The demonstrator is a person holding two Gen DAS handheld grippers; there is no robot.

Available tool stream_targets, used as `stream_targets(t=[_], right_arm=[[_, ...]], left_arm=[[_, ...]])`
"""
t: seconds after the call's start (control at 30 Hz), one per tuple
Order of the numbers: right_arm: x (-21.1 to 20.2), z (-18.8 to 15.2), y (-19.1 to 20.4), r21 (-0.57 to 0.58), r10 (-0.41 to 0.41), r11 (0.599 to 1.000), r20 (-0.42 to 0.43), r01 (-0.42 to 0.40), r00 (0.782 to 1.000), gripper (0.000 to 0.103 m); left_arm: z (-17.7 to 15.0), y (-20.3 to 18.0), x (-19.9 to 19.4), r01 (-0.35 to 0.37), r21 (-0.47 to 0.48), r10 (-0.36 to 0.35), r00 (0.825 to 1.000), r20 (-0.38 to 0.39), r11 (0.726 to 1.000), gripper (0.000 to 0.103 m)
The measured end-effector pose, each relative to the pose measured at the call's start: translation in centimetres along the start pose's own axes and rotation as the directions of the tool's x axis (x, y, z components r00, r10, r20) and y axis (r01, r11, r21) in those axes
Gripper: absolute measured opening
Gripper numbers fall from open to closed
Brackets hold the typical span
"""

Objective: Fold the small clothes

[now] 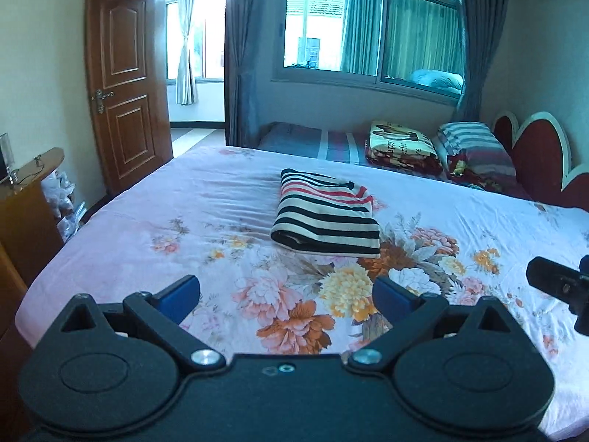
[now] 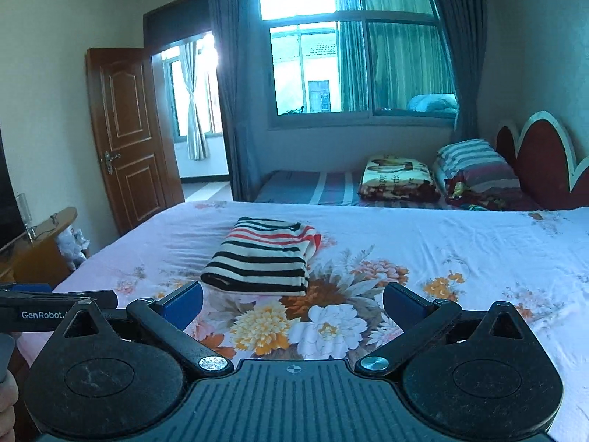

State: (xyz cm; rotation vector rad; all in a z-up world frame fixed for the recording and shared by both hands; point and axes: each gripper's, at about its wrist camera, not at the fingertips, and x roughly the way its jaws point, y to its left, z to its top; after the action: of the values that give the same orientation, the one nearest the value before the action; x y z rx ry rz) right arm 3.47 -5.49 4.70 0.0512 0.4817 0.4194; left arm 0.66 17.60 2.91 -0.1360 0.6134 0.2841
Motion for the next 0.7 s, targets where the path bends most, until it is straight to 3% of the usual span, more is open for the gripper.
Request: stream_targets(t=[0.7], right_arm=[[-3.6,-0.5,0.2,0.017,0.01,1.0,0.039,-0.01,0.999,0.103]], left_arm=[[-1.1,-1.4,-4.3,-0.009,0.055,0.007,0.999,0.044,0.998,0.1]])
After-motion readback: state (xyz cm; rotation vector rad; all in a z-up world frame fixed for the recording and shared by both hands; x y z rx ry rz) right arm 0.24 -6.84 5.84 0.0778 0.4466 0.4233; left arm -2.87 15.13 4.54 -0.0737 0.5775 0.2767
